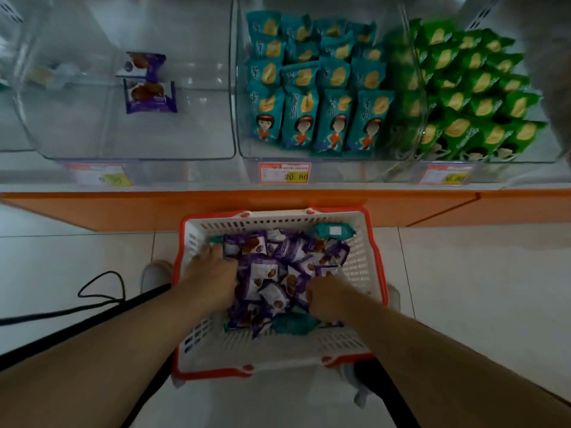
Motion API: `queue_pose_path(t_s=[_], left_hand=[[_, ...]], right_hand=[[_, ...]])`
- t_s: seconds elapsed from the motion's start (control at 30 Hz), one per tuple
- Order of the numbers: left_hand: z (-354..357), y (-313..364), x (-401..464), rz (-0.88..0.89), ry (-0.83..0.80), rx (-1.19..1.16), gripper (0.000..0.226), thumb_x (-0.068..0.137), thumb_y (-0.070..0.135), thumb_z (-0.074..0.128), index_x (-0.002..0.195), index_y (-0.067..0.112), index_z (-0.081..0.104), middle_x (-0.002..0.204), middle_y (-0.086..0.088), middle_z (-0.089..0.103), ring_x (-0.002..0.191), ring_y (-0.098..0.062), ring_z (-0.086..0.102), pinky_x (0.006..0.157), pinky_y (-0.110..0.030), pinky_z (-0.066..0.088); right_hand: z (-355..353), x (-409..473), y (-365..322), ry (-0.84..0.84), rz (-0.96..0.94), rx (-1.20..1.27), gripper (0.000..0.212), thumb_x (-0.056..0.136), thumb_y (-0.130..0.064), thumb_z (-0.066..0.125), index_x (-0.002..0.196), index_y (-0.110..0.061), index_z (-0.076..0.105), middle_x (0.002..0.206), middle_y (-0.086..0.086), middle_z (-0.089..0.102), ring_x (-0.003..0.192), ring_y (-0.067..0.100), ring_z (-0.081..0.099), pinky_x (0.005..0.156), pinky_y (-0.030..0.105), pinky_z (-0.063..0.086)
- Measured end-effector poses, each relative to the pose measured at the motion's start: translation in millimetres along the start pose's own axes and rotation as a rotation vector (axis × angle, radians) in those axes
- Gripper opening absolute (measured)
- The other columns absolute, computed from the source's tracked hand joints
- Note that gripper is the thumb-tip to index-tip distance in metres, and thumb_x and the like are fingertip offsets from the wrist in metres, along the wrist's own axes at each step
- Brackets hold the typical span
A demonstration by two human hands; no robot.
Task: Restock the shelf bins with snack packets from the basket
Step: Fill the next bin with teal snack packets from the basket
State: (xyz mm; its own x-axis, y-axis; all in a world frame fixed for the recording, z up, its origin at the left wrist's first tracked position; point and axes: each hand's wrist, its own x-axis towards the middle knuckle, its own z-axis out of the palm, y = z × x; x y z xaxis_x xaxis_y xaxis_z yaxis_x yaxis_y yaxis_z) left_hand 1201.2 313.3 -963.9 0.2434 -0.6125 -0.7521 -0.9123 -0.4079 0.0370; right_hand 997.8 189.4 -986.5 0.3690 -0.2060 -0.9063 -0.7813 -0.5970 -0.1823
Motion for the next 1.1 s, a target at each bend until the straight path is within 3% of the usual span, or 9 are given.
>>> queue_pose_path(t_s=[0.1,0.2,0.3,0.4,0.5,0.67,0.8,0.97,1.1], left_hand=[[20,-13,26,-0.044,0.015,0.136,0.066,0.084,0.064,0.053,0.141,0.03,0.046,0.155,-0.017,0.026,0.141,-0.042,0.023,0.117,-0.052,0.027],[37,-21,47,-0.103,-0.022,0.212,0.079,0.077,0.079,0.04,0.141,0.033,0.049,0.159,-0.02,0.028,0.141,-0.045,0.022,0.117,-0.057,0.019],[51,-18,61,-0.165,-0.082,0.287,0.089,0.083,0.076,0.052,0.152,0.022,0.036,0.165,-0.03,0.013,0.15,-0.049,0.012,0.124,-0.055,0.012],[59,-10,70,-0.213,-0.032,0.3,0.086,0.089,0.059,0.064,0.155,0.015,0.03,0.164,-0.036,0.009,0.152,-0.051,0.009,0.125,-0.056,0.013],[62,-8,77,-0.212,0.006,0.34,0.068,0.095,0.036,0.062,0.153,0.012,0.036,0.159,-0.037,0.021,0.149,-0.053,0.019,0.123,-0.058,0.022],[42,-7,73,-0.202,-0.072,0.394,0.057,0.095,0.03,0.066,0.146,0.009,0.051,0.149,-0.025,0.04,0.135,-0.044,0.04,0.113,-0.05,0.038],[26,-4,56,-0.139,-0.04,0.337,0.044,0.097,0.013,0.058,0.14,0.007,0.056,0.145,-0.017,0.042,0.127,-0.034,0.049,0.1,-0.042,0.048],[39,-9,37,-0.104,-0.001,0.355,0.063,0.092,0.044,0.058,0.148,0.018,0.044,0.153,-0.026,0.032,0.135,-0.044,0.037,0.111,-0.051,0.035],[56,-7,50,-0.169,-0.027,0.477,0.065,0.101,0.036,0.051,0.157,0.011,0.031,0.164,-0.036,0.007,0.152,-0.052,0.009,0.125,-0.06,0.006]], right_hand=[[40,33,9,-0.065,0.042,-0.003,0.032,0.1,-0.025,0.059,0.128,-0.01,0.062,0.129,0.016,0.065,0.117,0.035,0.063,0.095,0.041,0.052],[70,62,7,-0.137,0.083,0.015,0.056,0.097,-0.032,0.065,0.147,-0.014,0.05,0.145,0.018,0.055,0.13,0.038,0.056,0.107,0.048,0.049],[94,82,2,-0.16,0.128,0.055,0.081,0.096,-0.033,0.065,0.163,-0.014,0.023,0.158,0.02,0.038,0.138,0.04,0.048,0.111,0.048,0.047],[107,89,2,-0.099,0.138,0.021,0.085,0.097,-0.034,0.059,0.165,-0.018,0.011,0.162,0.023,0.028,0.139,0.044,0.045,0.112,0.05,0.046],[109,94,3,-0.078,0.128,0.035,0.077,0.093,-0.029,0.065,0.159,-0.019,0.027,0.157,0.019,0.037,0.137,0.04,0.048,0.111,0.05,0.047],[74,81,2,-0.106,0.079,0.125,0.052,0.097,-0.043,0.061,0.143,-0.019,0.055,0.144,0.008,0.058,0.125,0.03,0.058,0.104,0.039,0.05],[43,61,8,-0.058,0.08,0.291,0.032,0.092,-0.051,0.06,0.092,-0.019,0.066,0.1,0.004,0.069,0.088,0.019,0.061,0.064,0.026,0.048],[24,38,8,0.014,0.11,0.4,0.044,0.088,-0.052,0.056,0.107,-0.015,0.071,0.1,0.007,0.067,0.088,0.021,0.065,0.067,0.028,0.048],[35,50,1,-0.016,0.137,0.537,0.036,0.091,-0.045,0.06,0.11,-0.015,0.067,0.098,0.004,0.066,0.078,0.018,0.064,0.059,0.028,0.047]])
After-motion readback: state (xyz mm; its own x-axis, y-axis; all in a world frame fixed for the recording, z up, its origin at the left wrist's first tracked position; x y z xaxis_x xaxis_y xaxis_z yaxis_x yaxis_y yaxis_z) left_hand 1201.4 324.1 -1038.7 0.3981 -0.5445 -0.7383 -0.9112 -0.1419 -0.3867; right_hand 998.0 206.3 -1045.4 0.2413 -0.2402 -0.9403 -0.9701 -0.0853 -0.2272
